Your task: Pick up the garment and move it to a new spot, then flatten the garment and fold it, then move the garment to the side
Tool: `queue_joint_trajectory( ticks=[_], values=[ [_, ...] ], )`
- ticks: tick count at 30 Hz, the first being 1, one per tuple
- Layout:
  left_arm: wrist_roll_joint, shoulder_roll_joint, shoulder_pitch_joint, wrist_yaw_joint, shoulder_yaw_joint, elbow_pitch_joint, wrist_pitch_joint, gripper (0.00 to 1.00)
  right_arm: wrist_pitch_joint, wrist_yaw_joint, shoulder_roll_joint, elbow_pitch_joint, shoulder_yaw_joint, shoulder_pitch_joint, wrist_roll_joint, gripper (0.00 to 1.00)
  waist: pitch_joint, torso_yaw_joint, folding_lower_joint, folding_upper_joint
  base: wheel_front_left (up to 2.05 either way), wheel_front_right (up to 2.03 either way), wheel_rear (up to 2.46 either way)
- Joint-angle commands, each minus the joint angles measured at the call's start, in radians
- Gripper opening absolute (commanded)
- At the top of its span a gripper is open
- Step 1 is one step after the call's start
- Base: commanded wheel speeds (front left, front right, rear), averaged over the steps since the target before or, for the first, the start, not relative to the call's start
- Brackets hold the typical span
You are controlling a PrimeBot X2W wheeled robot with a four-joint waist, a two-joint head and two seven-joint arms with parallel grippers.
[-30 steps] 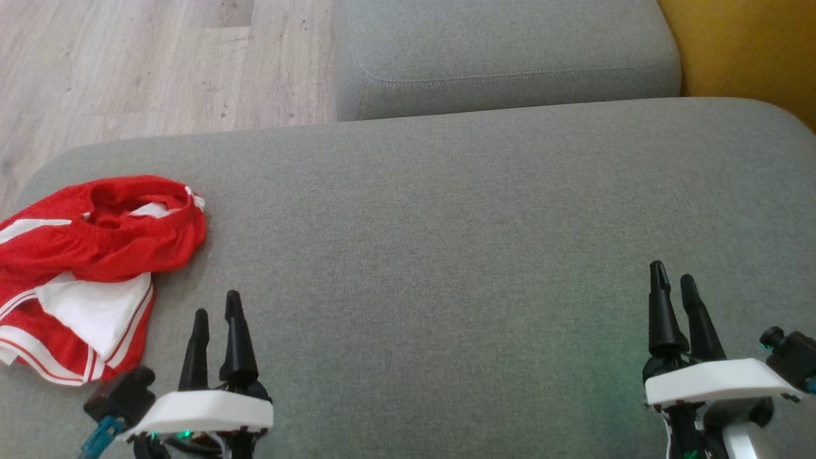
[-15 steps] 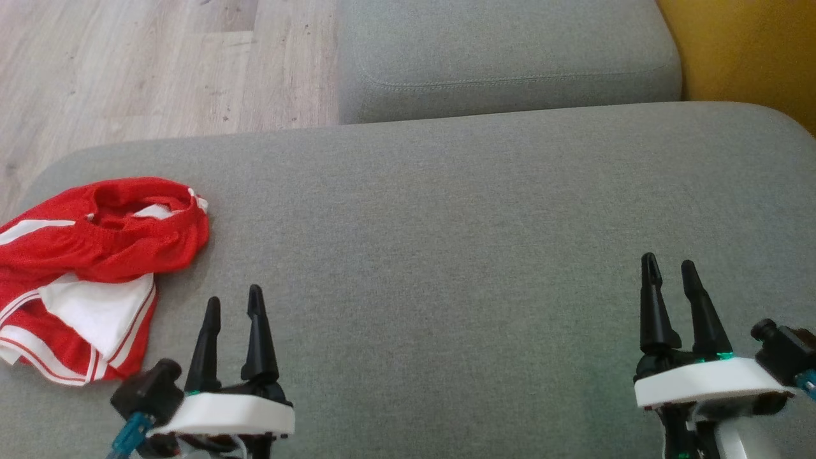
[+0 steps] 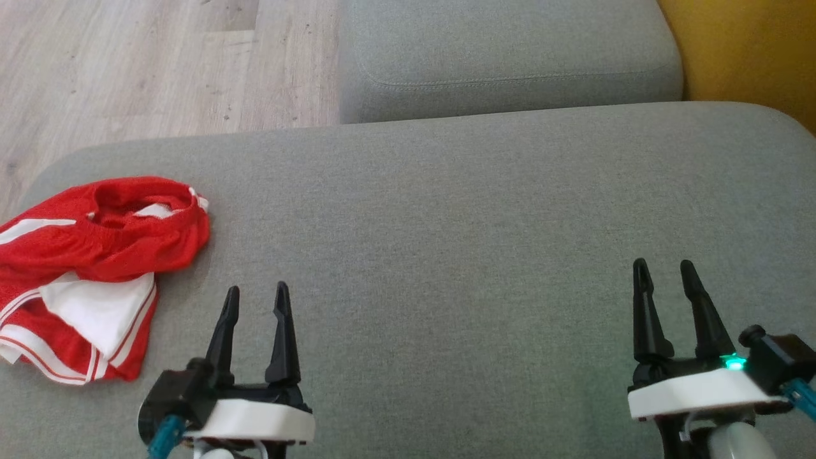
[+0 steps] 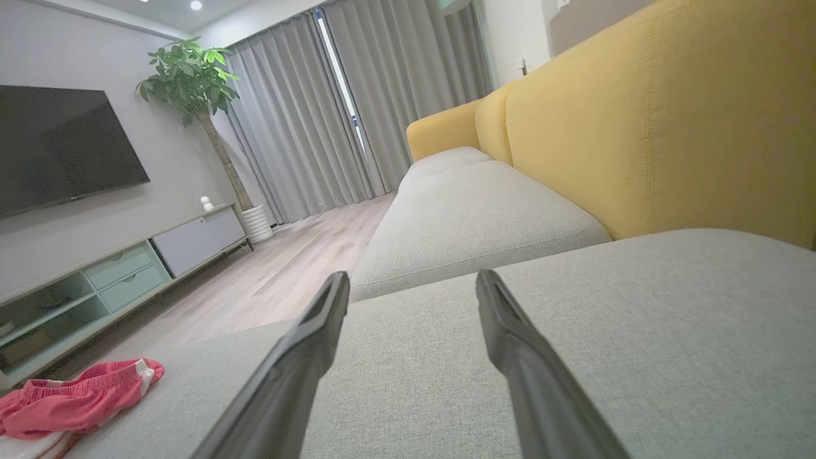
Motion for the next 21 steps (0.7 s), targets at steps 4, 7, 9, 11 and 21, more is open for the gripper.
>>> queue_joint_trajectory(
  ticks=[4, 7, 9, 11, 21],
  values=[
    [0.071, 0.007, -0.033, 0.008, 0.013, -0.031, -0.027, 1.0, -0.027, -0.001, -0.009, -0.042, 0.018, -0.027, -0.077, 1.0, 0.002, 0.0, 0.0, 0.0, 0.0, 0.0, 0.0],
    [0.107, 0.007, -0.035, 0.01, 0.008, -0.027, -0.036, 1.0, -0.036, -0.001, -0.009, -0.039, 0.007, -0.027, -0.11, 1.0, 0.002, 0.0, 0.0, 0.0, 0.0, 0.0, 0.0],
    [0.133, 0.007, -0.035, 0.016, 0.004, -0.025, -0.042, 1.0, -0.041, -0.001, -0.009, -0.036, 0.002, -0.026, -0.135, 1.0, 0.002, 0.001, 0.0, 0.0, 0.0, 0.0, 0.0],
    [0.158, 0.007, -0.036, 0.022, 0.0, -0.025, -0.048, 1.0, -0.047, -0.001, -0.01, -0.034, -0.002, -0.027, -0.156, 1.0, 0.002, 0.0, 0.0, 0.0, 0.0, 0.0, 0.0],
    [0.281, 0.008, -0.035, 0.036, -0.016, -0.015, -0.077, 1.0, -0.077, -0.001, -0.01, -0.019, -0.013, -0.025, -0.279, 1.0, 0.001, -0.001, 0.0, 0.0, 0.0, 0.0, 0.0]
  ],
)
